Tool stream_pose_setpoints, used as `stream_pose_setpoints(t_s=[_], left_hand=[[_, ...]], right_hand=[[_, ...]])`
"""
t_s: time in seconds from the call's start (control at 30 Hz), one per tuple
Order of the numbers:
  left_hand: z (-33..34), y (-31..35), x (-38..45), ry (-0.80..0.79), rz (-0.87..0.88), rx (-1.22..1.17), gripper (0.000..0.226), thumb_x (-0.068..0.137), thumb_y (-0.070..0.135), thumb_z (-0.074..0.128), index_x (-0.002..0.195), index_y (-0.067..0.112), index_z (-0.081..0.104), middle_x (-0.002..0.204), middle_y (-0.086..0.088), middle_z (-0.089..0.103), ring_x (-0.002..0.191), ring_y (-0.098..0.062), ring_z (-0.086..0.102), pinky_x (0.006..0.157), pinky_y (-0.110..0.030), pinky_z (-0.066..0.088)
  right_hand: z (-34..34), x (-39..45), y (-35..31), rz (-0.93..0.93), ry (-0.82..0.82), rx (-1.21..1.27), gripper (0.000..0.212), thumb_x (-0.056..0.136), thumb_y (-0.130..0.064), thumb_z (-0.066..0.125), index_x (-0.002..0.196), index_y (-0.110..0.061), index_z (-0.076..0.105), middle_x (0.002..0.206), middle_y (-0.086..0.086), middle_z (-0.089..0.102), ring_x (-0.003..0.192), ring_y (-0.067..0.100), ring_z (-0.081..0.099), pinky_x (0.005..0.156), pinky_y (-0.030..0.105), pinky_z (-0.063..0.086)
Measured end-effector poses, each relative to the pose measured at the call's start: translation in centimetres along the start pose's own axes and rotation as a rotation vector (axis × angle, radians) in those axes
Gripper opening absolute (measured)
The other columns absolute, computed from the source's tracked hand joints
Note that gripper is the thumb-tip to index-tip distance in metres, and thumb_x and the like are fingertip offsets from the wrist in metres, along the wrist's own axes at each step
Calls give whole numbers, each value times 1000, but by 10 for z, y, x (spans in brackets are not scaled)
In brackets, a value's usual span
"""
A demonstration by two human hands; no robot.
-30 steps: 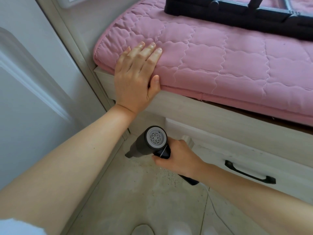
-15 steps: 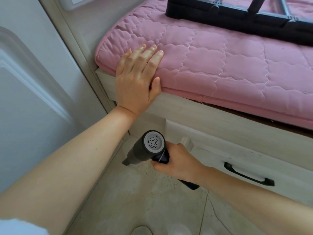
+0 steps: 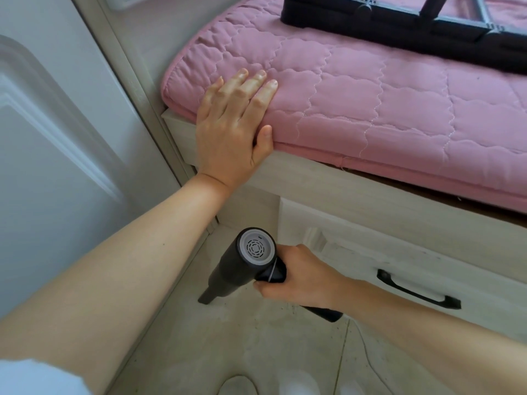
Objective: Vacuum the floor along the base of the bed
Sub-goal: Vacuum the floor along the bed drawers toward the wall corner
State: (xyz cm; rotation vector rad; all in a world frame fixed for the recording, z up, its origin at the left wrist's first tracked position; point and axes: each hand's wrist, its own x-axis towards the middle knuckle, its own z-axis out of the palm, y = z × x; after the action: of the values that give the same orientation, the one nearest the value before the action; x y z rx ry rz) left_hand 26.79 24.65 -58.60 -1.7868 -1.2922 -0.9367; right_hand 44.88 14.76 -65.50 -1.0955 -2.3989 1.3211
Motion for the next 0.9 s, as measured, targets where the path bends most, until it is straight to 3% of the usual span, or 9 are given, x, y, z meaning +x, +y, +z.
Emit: stream_pose_setpoints(t_s=[0.37,0.6,0.9], left_hand=[[-1,0,-1,-11,-5,6,55,101,37,22,132,13,60,135,-6,60,128,-27,52,108,-45,35],[-3,1,-2,-31,-11,3,53,100,36,24,133,13,59,137,-6,58,129,-28,51,109,-45,33],[-5,6,-2,-34,-60,-21,54,101,37,23,134,13,58,137,-5,57,129,-28,50,111,-45,32]], right_hand=[[-23,-6,13,43,111,-49,33,79,-36,69,109,-25,58,80,-19,60,73,-2,59,65,10,44],[-28,-20,14,61,47,-22,30,80,-34,69,107,-28,59,90,-8,68,80,2,62,71,14,51],[-31,-30,19,91,107,-42,37,81,-39,68,113,-30,53,88,-16,63,78,0,61,70,16,51]])
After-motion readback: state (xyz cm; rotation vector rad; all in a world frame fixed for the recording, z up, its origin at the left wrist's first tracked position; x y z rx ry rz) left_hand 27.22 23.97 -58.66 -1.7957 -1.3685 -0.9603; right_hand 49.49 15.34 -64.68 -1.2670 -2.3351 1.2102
